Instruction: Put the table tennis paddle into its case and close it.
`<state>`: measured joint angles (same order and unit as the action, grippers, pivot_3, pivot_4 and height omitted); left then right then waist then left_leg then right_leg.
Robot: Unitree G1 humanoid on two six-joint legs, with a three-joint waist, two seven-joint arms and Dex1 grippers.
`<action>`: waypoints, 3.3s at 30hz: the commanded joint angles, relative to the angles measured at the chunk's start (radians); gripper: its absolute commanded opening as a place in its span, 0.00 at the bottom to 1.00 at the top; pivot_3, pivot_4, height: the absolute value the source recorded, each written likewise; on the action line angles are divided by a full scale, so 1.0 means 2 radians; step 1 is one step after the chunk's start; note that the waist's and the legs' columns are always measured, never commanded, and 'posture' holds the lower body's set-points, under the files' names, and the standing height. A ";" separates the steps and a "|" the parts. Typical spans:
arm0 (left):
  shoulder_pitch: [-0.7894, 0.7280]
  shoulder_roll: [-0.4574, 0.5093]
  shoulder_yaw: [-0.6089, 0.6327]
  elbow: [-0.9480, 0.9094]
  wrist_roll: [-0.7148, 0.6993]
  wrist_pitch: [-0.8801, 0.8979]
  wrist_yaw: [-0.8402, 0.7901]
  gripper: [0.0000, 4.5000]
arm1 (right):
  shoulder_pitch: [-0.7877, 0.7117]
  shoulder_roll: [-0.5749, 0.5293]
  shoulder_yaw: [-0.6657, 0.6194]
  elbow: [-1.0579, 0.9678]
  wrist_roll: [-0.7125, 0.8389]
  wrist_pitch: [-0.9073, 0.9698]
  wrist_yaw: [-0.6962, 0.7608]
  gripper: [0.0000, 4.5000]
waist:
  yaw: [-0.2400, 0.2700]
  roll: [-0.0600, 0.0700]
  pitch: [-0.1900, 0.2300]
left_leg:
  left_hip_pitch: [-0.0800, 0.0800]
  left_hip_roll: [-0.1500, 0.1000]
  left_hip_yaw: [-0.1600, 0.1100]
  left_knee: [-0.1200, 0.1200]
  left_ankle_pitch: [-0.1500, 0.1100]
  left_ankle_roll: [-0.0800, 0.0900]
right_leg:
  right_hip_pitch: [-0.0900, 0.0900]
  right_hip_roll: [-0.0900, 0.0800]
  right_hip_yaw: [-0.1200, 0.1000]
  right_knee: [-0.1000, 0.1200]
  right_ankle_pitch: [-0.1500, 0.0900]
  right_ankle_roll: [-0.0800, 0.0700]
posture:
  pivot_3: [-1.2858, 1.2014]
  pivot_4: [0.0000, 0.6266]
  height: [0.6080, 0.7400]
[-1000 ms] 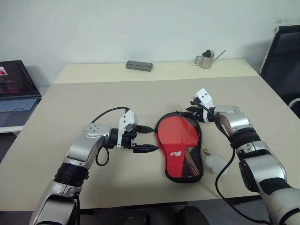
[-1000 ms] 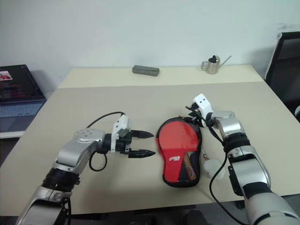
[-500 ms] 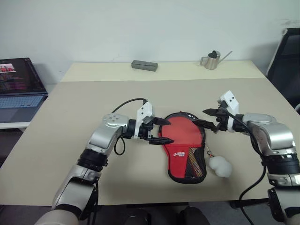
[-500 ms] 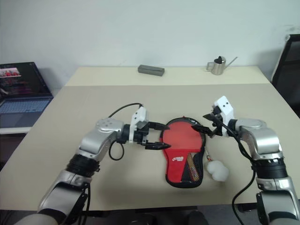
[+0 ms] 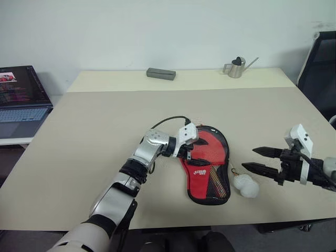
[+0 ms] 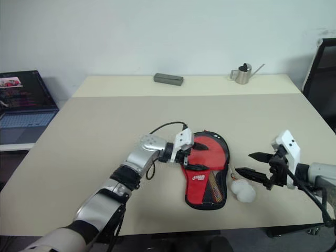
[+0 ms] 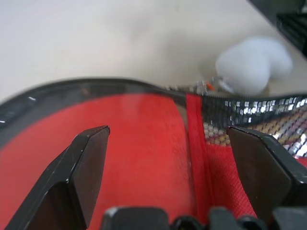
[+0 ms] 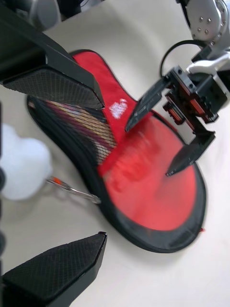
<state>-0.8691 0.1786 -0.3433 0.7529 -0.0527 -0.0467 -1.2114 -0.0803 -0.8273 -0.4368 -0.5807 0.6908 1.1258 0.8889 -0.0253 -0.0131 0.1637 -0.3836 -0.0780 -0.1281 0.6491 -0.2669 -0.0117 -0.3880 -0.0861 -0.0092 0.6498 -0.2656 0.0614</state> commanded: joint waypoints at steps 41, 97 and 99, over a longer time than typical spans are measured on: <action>-0.001 -0.043 -0.017 0.109 0.070 -0.102 0.024 0.95 | 0.104 -0.026 0.137 0.028 -0.119 -0.177 -0.041 0.26 | 0.013 -0.001 -0.001 | 0.002 0.000 -0.001 0.002 0.000 0.000 | 0.003 0.000 -0.001 0.000 0.000 0.001 | 0.52 0.24 1.00; 0.026 -0.087 -0.002 0.191 0.083 -0.096 0.020 0.95 | 0.304 -0.136 0.016 -0.161 -0.037 -0.145 0.112 0.04 | 0.027 -0.005 -0.010 | 0.004 -0.001 -0.002 0.006 -0.004 0.004 | 0.010 0.000 -0.002 -0.003 -0.003 0.007 | 0.52 0.24 1.00; 0.025 -0.087 -0.002 0.192 0.083 -0.097 0.021 0.95 | 0.324 -0.138 0.001 -0.174 -0.032 -0.141 0.126 0.04 | 0.028 -0.005 -0.010 | 0.004 -0.001 -0.002 0.006 -0.004 0.004 | 0.010 0.000 -0.002 -0.003 -0.003 0.007 | 0.52 0.24 1.00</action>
<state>-0.8697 0.0092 -0.2709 1.0636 0.0213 -0.2667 -1.1576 0.5476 -1.0917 -0.4037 -0.8727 0.5879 0.8411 1.0931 0.0312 -0.0233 0.1445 -0.3751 -0.0797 -0.1317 0.6604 -0.2750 -0.0037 -0.3682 -0.0872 -0.0133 0.6434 -0.2710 0.0755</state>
